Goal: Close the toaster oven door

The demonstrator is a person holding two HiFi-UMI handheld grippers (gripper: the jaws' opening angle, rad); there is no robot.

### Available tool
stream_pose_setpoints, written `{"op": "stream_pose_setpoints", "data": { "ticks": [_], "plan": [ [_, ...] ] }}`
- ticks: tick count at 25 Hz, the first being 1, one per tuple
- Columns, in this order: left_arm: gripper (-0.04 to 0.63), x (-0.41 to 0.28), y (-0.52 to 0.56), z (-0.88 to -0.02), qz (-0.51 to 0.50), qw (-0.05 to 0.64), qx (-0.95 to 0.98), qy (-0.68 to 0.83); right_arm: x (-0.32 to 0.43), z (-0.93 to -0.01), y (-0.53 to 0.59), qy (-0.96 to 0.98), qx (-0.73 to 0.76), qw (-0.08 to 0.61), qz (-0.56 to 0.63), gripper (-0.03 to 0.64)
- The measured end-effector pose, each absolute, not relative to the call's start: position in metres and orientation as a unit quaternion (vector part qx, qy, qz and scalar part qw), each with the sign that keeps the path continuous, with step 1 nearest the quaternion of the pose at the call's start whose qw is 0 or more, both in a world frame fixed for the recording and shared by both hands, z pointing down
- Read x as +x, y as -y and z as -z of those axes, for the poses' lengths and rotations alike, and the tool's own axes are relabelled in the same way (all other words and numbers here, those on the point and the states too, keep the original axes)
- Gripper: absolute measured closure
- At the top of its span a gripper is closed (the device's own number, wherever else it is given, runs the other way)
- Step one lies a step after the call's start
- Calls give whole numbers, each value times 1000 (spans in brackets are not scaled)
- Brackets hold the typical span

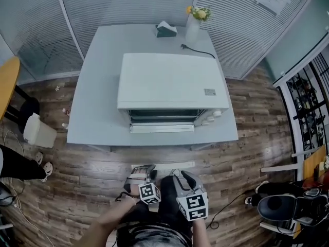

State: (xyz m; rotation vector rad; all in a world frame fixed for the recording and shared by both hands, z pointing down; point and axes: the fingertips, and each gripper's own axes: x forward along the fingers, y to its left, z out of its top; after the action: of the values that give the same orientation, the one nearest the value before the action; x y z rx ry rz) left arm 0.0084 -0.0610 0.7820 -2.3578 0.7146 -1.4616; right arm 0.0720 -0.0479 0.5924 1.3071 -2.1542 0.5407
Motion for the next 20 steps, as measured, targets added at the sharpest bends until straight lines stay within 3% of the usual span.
{"op": "stream_pose_setpoints", "data": {
  "ticks": [20],
  "plan": [
    [491,3,58,-695,437,76,-853,-275,73,-585,44,800,497,282,-182,489]
  ]
}}
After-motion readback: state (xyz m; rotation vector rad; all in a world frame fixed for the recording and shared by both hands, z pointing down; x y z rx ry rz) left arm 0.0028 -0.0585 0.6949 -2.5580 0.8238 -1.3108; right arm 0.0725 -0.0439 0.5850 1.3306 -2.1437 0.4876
